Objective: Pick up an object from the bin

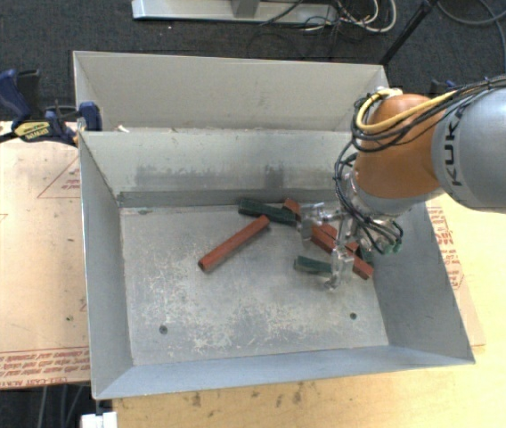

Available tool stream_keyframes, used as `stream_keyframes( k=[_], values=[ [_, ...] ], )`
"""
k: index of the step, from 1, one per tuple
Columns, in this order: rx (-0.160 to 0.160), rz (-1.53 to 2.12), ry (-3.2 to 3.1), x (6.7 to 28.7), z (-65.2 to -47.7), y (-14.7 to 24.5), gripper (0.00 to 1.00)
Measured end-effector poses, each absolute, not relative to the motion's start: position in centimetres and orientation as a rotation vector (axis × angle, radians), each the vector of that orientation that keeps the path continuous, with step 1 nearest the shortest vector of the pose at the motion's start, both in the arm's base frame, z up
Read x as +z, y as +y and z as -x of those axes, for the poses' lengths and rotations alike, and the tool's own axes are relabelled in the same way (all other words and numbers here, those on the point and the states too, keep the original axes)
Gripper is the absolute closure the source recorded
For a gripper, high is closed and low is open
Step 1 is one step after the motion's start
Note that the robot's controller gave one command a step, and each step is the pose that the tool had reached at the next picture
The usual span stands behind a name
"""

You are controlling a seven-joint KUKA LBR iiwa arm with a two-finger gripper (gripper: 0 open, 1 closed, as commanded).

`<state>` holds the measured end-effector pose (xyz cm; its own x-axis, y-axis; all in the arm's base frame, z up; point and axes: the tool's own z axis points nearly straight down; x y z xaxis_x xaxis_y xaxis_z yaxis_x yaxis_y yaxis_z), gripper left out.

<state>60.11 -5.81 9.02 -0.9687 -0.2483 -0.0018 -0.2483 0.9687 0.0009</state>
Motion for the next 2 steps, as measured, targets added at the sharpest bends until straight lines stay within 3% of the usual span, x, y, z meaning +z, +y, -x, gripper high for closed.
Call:
stream_keyframes(
  k=[1, 2],
  values=[
    [0.003, 0.115, 3.130, 7.31, -60.97, -6.90, 1.00],
    [0.003, 0.115, 3.130, 7.31, -60.97, -6.90, 1.00]
  ],
)
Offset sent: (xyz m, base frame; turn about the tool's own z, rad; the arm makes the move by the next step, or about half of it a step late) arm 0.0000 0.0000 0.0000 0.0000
